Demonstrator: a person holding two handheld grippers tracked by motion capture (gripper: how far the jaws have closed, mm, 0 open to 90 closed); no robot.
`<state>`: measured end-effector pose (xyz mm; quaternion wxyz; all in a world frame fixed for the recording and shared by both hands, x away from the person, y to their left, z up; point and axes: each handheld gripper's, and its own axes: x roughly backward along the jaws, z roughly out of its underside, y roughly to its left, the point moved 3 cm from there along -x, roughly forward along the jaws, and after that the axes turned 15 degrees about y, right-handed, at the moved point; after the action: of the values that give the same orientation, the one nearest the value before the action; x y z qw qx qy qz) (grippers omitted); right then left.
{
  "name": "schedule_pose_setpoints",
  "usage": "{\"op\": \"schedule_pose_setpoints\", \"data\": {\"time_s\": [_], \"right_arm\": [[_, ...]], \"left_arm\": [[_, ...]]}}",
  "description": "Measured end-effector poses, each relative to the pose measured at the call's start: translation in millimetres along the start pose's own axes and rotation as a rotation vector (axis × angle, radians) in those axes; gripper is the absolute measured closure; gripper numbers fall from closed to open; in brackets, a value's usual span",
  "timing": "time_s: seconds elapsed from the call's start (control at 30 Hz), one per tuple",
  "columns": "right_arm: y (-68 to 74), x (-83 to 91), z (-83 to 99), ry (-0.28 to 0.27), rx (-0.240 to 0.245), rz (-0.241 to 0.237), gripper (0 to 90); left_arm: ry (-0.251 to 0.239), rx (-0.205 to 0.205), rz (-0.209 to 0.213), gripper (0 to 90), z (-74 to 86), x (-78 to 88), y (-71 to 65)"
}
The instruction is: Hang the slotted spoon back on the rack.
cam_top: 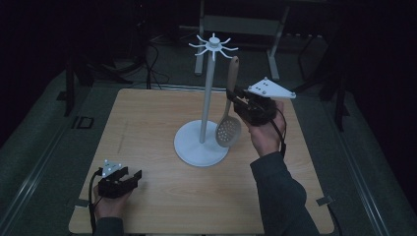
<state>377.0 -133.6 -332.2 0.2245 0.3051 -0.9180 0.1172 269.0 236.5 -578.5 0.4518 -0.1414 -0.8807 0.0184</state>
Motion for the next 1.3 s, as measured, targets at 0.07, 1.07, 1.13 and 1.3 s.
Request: {"op": "schedule_pose_setpoints", "data": {"time_s": [0.07, 1.07, 1.13, 1.3], "right_arm": [[0.0, -0.9, -1.5, -0.001, -0.002, -0.002, 73.8], [3.4, -17.7, -14.6, 0.024, -0.022, -0.020, 73.7], [3.9, -19.0, -15.0, 0.026, -0.021, -0.020, 73.7], [5.9, -22.5, -15.8, 0.031, -0.023, -0.022, 73.7]], "left_arm": [[0.000, 0.001, 0.000, 41.3, 0.0, 0.0, 0.1], [0.006, -0.003, 0.000, 41.2, -0.2, -0.7, 0.1], [0.005, -0.003, -0.001, 41.2, -0.2, -0.8, -0.4], [0.001, -0.001, 0.000, 41.2, 0.0, 0.0, 0.4]]}}
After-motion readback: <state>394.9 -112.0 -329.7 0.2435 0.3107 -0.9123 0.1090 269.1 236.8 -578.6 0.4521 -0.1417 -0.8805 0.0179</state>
